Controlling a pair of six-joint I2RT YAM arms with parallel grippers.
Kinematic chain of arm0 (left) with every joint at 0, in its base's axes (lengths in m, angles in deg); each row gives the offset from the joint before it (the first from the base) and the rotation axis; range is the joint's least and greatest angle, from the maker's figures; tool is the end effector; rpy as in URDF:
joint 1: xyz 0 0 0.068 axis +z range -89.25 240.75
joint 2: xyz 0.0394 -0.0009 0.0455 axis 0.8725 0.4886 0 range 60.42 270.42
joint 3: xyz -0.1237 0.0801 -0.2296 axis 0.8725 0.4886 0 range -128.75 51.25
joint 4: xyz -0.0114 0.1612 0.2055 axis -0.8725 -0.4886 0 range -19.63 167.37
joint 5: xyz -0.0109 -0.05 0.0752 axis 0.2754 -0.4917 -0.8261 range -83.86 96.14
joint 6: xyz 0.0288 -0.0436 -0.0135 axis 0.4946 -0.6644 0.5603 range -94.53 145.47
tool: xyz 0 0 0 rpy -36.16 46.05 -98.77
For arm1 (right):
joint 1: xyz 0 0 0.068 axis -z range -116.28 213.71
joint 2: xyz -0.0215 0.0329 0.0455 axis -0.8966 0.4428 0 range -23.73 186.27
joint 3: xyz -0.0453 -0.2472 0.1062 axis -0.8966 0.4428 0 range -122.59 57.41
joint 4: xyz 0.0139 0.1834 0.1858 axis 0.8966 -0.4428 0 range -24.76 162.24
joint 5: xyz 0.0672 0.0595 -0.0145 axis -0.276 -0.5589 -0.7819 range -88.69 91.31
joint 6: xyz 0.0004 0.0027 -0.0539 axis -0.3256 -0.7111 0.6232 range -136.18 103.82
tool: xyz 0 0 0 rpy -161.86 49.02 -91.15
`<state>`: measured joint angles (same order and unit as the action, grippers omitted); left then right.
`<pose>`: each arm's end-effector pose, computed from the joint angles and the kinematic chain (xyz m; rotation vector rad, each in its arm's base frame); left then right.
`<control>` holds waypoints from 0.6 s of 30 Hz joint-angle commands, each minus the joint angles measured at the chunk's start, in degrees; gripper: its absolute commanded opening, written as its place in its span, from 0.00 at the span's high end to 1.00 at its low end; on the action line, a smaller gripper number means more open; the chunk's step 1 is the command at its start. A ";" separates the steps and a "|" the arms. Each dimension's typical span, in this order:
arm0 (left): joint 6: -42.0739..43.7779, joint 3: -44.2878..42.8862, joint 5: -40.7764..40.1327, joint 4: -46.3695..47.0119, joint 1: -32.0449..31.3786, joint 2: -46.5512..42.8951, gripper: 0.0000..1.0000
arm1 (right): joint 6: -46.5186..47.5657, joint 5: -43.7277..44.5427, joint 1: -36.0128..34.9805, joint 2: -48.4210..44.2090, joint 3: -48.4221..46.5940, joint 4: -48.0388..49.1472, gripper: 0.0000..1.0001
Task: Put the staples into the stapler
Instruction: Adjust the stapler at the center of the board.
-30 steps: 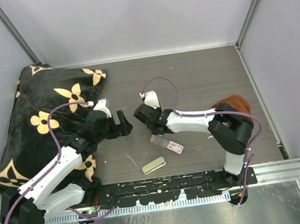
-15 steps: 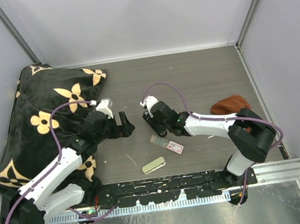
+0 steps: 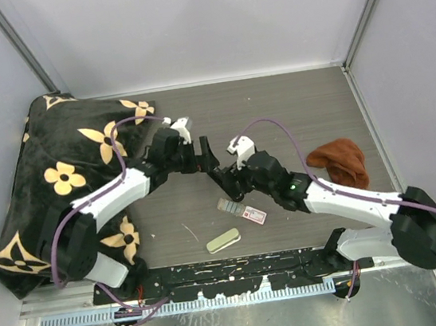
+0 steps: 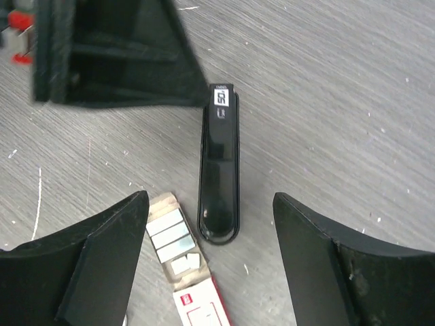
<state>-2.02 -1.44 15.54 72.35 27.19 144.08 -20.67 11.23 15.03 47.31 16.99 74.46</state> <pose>0.2636 -0.1818 0.2371 0.2180 2.2887 -0.7574 0.1840 0.1998 0.2381 -0.6825 1.9669 0.3934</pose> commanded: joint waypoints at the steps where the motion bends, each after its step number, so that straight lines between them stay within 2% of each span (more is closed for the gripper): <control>1: 1.60 -7.69 4.93 4.75 0.29 6.85 0.00 | -10.86 0.28 1.60 -7.41 4.75 1.01 0.20; 9: 2.43 -16.48 9.67 6.95 0.02 18.41 0.02 | -18.05 -1.39 2.37 -16.09 13.84 0.88 0.19; 18: 2.79 -21.47 12.88 5.53 -1.59 26.60 0.03 | -20.32 -0.24 2.54 -18.54 15.44 0.57 0.19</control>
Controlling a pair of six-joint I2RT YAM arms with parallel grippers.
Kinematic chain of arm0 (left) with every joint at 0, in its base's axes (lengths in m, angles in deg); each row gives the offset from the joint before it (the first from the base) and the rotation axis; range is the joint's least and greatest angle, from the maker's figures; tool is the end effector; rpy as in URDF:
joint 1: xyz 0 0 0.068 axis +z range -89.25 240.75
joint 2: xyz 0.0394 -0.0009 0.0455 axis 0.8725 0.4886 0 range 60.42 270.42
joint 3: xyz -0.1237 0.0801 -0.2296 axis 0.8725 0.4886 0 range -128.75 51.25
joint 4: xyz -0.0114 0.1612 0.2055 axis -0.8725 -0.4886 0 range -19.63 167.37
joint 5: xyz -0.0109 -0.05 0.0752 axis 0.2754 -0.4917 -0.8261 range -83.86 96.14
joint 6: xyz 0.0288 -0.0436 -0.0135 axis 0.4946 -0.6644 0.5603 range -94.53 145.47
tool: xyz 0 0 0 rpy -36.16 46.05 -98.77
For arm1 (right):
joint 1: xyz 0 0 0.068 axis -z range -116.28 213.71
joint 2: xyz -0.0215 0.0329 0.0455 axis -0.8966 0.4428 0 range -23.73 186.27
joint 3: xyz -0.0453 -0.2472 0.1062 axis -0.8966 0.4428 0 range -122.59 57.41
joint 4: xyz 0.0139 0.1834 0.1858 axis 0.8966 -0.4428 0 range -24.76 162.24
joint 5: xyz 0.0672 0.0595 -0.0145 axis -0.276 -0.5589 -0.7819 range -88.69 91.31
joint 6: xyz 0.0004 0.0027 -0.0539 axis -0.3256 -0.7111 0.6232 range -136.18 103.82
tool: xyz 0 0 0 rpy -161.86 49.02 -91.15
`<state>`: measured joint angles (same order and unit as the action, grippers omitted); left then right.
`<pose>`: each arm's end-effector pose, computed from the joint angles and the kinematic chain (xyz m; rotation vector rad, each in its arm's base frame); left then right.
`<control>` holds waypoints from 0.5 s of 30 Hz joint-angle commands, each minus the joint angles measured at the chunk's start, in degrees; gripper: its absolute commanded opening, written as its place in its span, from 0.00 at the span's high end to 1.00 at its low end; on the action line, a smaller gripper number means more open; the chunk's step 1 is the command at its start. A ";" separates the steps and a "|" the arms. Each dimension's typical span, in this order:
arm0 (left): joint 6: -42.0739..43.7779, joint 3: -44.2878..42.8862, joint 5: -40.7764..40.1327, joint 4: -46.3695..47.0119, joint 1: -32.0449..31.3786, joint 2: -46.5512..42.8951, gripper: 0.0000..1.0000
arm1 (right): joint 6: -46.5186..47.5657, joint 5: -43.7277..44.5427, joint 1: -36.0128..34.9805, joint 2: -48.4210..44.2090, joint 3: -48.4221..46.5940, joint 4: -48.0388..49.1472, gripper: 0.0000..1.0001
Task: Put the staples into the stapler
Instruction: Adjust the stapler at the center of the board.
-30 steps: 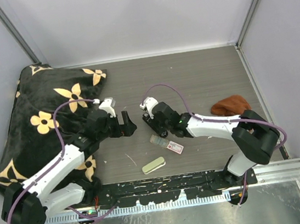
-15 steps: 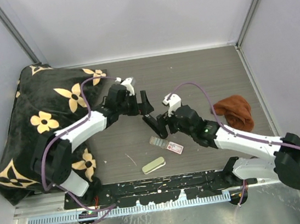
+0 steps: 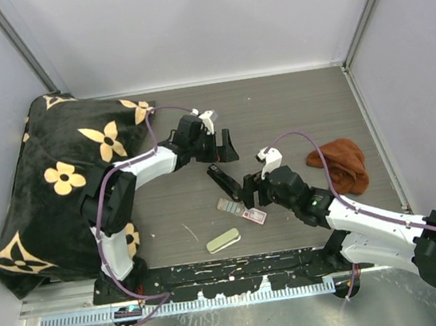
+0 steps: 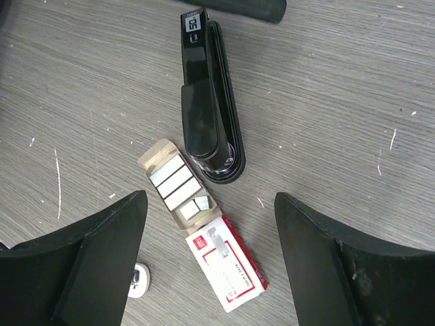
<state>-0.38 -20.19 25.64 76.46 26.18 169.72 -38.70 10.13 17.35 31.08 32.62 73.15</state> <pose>0.3403 -0.2489 0.1923 0.3750 2.3474 -0.9235 0.1458 0.1448 0.2054 -0.3442 2.0956 0.5703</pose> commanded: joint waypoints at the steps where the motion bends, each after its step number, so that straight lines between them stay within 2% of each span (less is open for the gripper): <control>1: 1.17 -2.80 2.63 0.56 -0.59 1.15 0.03 | -2.74 1.38 0.23 -2.85 -0.17 1.70 0.19; 5: 1.32 -0.14 1.64 -1.54 -0.59 -0.50 0.03 | -4.47 2.67 0.23 -5.45 0.12 0.99 0.18; 15: -1.37 11.06 3.68 1.21 -1.35 -9.46 0.03 | -7.24 6.33 0.31 -9.85 1.97 -1.58 0.18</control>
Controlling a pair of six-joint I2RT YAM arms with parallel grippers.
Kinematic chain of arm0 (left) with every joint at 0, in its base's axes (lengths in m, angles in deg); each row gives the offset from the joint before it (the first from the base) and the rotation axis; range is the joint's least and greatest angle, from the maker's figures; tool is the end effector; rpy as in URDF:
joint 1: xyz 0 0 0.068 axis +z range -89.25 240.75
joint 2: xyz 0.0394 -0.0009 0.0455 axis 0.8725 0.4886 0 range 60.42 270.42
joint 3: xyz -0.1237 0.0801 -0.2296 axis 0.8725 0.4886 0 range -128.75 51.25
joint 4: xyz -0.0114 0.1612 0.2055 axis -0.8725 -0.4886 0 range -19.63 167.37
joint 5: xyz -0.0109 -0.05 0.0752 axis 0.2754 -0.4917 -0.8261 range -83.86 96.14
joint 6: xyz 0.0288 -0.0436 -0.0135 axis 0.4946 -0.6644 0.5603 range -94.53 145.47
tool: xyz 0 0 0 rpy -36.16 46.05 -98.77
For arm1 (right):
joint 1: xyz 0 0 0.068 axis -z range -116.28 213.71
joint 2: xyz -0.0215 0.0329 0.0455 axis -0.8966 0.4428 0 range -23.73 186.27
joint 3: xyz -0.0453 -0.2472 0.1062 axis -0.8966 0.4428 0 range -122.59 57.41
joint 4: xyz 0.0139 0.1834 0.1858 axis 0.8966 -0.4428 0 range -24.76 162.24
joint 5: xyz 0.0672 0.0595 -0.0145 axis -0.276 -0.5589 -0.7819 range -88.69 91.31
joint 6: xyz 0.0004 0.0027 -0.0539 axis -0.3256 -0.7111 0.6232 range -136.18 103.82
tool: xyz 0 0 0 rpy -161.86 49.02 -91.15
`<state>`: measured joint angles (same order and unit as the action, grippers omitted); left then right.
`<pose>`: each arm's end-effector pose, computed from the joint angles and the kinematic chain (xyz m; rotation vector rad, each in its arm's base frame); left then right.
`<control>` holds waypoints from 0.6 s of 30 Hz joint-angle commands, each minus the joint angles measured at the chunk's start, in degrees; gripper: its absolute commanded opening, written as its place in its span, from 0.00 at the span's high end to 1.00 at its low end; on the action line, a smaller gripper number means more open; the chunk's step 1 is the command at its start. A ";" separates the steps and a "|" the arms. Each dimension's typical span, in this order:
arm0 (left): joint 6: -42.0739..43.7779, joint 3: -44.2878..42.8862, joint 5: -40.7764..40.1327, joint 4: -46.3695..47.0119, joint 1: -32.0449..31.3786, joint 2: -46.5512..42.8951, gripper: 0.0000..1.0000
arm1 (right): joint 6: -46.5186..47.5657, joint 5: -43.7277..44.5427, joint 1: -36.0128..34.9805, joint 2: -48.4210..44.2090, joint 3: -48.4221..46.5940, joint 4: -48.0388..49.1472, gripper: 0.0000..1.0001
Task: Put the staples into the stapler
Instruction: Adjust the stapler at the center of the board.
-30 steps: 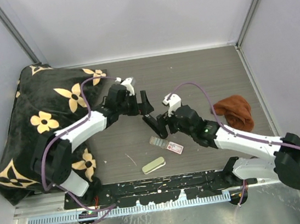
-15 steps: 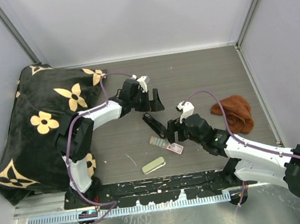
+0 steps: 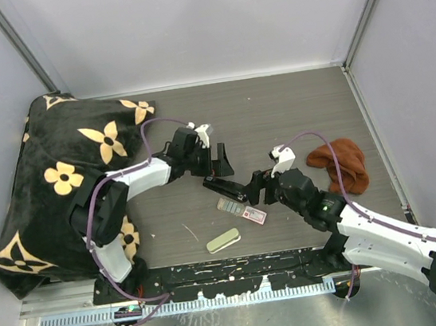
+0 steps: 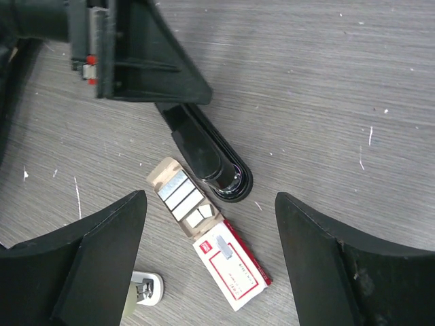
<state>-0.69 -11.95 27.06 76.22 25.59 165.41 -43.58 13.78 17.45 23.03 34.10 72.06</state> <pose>0.3111 -0.2347 0.1769 0.3890 2.4281 -0.9337 0.1352 0.1300 0.2197 -0.1887 2.0173 0.6156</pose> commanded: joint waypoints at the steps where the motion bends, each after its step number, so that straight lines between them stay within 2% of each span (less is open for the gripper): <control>1: -1.19 3.69 2.10 1.39 -0.95 -6.15 0.02 | -2.66 2.77 0.21 -2.44 0.73 -0.70 0.18; 5: 0.26 6.37 0.84 1.10 -2.40 -10.42 0.02 | -3.59 3.20 0.18 -4.79 1.58 -1.42 0.18; 11: 10.34 3.35 -4.89 -3.26 -8.99 -12.67 0.02 | -6.44 4.06 0.97 -5.84 1.71 -3.95 0.14; 14: 14.90 1.77 -6.24 -3.67 -11.68 -11.82 0.01 | -8.71 -0.44 4.83 -6.39 2.91 -4.08 0.12; 18: 19.98 0.08 -6.05 -2.86 -13.09 -9.67 0.01 | -10.57 -10.35 14.05 -5.35 4.34 -4.11 0.12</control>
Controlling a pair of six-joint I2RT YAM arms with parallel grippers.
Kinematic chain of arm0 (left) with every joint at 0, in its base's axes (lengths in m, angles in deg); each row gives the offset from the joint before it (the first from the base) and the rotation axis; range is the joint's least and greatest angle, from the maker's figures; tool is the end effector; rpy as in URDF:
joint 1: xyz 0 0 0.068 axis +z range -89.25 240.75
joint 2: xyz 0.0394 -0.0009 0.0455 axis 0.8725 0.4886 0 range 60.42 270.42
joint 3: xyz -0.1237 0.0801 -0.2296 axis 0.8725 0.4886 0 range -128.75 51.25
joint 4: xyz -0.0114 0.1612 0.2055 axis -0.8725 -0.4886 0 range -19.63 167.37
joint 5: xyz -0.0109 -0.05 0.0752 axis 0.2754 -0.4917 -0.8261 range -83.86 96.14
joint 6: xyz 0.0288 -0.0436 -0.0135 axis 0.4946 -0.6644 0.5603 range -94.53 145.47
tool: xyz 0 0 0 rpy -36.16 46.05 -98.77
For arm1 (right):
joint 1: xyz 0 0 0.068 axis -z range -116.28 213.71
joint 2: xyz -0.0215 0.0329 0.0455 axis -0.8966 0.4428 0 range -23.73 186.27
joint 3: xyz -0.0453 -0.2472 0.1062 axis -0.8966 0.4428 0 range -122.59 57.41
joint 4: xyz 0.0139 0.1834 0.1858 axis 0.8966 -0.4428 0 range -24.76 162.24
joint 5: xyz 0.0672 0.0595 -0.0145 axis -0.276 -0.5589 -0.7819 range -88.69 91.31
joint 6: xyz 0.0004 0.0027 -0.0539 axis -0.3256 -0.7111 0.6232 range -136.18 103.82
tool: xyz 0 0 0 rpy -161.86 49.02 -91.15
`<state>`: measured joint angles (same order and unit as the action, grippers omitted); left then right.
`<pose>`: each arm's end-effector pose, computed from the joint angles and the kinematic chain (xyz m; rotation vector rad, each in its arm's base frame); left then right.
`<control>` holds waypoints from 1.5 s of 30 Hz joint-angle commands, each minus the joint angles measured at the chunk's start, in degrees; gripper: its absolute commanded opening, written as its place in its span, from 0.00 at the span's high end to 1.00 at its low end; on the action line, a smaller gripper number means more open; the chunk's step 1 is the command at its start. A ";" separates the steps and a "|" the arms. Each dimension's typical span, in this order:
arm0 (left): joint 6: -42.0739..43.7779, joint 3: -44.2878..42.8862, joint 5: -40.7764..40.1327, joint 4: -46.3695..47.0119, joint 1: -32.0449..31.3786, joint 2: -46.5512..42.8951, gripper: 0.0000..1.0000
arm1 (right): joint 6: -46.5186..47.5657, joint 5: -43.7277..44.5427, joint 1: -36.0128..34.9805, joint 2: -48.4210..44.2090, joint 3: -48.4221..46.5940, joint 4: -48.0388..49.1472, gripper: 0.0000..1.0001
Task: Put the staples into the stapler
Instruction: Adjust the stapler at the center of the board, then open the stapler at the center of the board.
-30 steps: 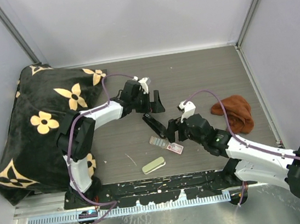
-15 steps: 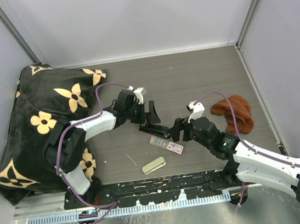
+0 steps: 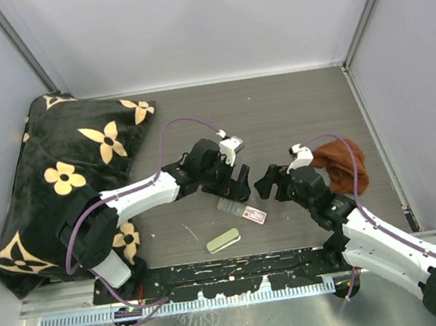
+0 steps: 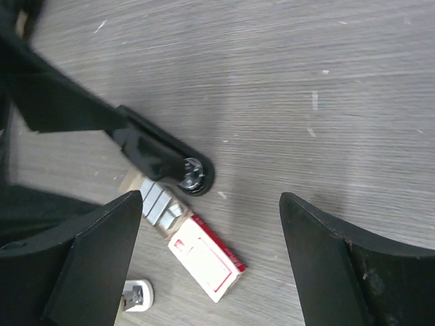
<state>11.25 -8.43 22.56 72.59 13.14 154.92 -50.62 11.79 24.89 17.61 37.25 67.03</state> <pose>0.2350 -0.2723 0.2171 0.8398 2.2359 -0.8712 0.1362 0.1011 0.2067 0.0386 2.0793 0.6155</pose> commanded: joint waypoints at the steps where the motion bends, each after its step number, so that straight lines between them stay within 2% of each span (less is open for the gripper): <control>1: 9.75 -3.65 -1.51 1.34 -0.93 1.35 0.01 | -3.68 -10.55 8.89 0.64 1.44 0.94 0.12; 8: 20.10 -3.78 0.51 4.31 -2.57 4.11 0.01 | -4.03 -22.08 19.22 4.12 3.44 3.67 0.14; 14: 27.00 -5.04 6.93 2.40 -2.59 6.40 0.06 | -4.68 -26.98 23.41 5.41 4.42 5.20 0.14; 19: 29.65 -6.30 4.37 -1.23 -2.58 7.63 0.14 | -4.75 -28.29 24.41 4.72 4.36 5.14 0.14; 23: 30.60 -6.23 1.09 -1.05 -2.58 7.86 0.34 | -4.85 -28.80 24.59 4.79 3.98 5.09 0.14; 26: 30.95 -6.24 0.02 -0.98 -2.59 7.77 0.42 | -4.70 -28.85 24.64 4.89 3.75 4.71 0.14; 29: 31.93 -6.33 -1.63 -1.60 -2.57 8.17 0.45 | -4.82 -29.02 24.60 4.91 3.51 4.08 0.14; 41: 32.70 -8.76 -0.40 -2.27 -2.63 11.26 0.47 | -4.94 -30.19 24.59 4.76 2.77 2.89 0.14; 45: 33.18 -9.11 -1.20 -2.52 -2.60 11.58 0.56 | -5.02 -30.12 24.62 4.57 2.59 2.58 0.15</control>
<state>43.14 -15.45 22.34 70.25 10.49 165.96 -55.38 -17.56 49.23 23.14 41.99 68.78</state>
